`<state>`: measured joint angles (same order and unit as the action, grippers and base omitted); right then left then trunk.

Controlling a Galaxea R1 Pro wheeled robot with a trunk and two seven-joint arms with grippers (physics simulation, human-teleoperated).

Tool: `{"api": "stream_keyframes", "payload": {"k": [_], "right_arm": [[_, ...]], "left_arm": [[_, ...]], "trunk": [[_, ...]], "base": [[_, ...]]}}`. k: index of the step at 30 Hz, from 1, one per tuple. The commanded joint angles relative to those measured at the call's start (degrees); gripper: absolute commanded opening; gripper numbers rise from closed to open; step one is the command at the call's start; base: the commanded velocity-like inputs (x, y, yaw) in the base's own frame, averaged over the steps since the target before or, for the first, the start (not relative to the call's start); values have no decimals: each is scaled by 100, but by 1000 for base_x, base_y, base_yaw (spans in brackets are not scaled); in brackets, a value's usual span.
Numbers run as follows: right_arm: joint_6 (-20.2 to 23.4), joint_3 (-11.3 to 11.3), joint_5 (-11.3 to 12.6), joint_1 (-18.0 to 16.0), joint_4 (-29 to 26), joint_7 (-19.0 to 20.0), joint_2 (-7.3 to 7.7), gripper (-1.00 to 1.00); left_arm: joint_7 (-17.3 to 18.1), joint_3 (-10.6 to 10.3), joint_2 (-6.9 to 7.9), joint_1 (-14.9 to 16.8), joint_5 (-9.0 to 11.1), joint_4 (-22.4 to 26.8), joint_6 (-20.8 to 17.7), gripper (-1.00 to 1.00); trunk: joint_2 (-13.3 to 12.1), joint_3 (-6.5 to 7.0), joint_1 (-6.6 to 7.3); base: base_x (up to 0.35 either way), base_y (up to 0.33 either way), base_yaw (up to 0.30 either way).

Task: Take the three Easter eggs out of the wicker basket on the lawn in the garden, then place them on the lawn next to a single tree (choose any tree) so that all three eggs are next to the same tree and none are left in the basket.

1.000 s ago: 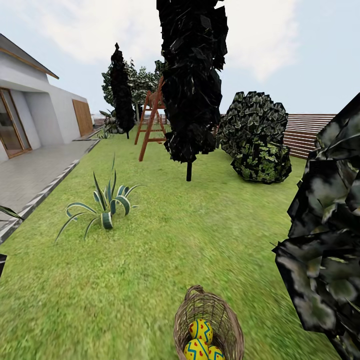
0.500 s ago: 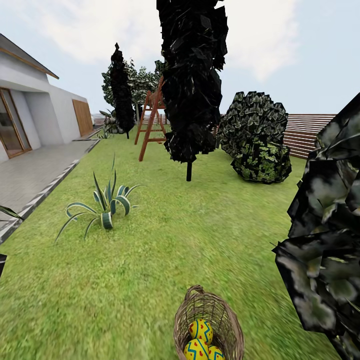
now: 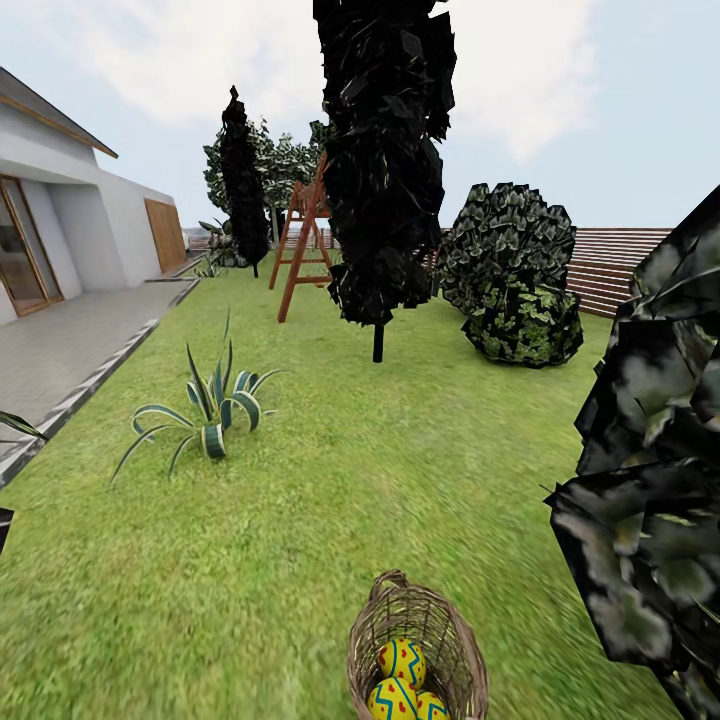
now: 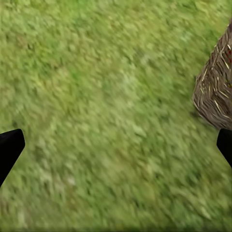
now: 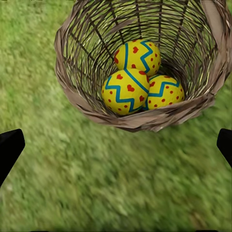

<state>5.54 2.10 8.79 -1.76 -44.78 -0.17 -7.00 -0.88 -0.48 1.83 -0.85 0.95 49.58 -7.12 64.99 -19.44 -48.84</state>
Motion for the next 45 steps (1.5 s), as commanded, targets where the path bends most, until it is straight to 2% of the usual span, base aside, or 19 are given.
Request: {"api": "stream_keyframes", "payload": {"k": [1, 4, 8, 9, 14, 19, 23, 30, 41, 42, 45], "right_arm": [[26, 6, 59, -3, -11, -3, 0, 100], [42, -4, 96, -30, -10, -9, -1, 100], [320, -18, 465, -115, -6, -17, 11, 100], [441, -20, 646, -149, -5, -20, 18, 100], [608, -25, 935, -294, -5, -100, 19, 100], [652, -23, 1041, -356, -4, -578, 7, 100], [663, -18, 1170, -404, -4, -765, 5, 100], [667, -17, 1301, -448, 2, -859, 6, 100], [674, -25, 1360, -638, 42, -881, 0, 100], [675, -25, 1397, -663, 48, -883, 1, 100], [679, -25, 1792, -823, 123, -979, 13, 100]], "left_arm": [[-9, -5, 2, -3, 10, 17, -37, 100], [-9, -5, 2, -3, 10, 17, -37, 100], [-9, -5, 2, -3, 10, 17, -36, 100], [-9, -5, 2, -3, 10, 17, -37, 100], [-9, -5, 2, -3, 10, 17, -36, 100], [-9, -5, 2, -3, 10, 17, -38, 100], [-9, -5, 2, -3, 10, 17, -36, 100], [-9, -3, 2, -3, 10, 17, -36, 100], [-9, -5, 2, -3, 10, 16, -36, 100], [-9, -5, 2, -3, 10, 14, -35, 100], [-10, -5, 2, -4, 10, 16, -40, 100]], "trunk": [[4, -6, -1], [4, -6, -1], [4, -6, -1], [4, -6, -1], [4, -6, -1], [4, -6, -1], [4, -6, -1], [4, -6, -1], [4, -6, -1], [4, -6, -1], [4, -6, -1]], "base": [[0, 0, 0], [0, 0, 0], [0, 0, 0], [0, 0, 0], [0, 0, 0], [0, 0, 0], [0, 0, 0], [0, 0, 0], [0, 0, 0], [0, 0, 0], [0, 0, 0]]}}
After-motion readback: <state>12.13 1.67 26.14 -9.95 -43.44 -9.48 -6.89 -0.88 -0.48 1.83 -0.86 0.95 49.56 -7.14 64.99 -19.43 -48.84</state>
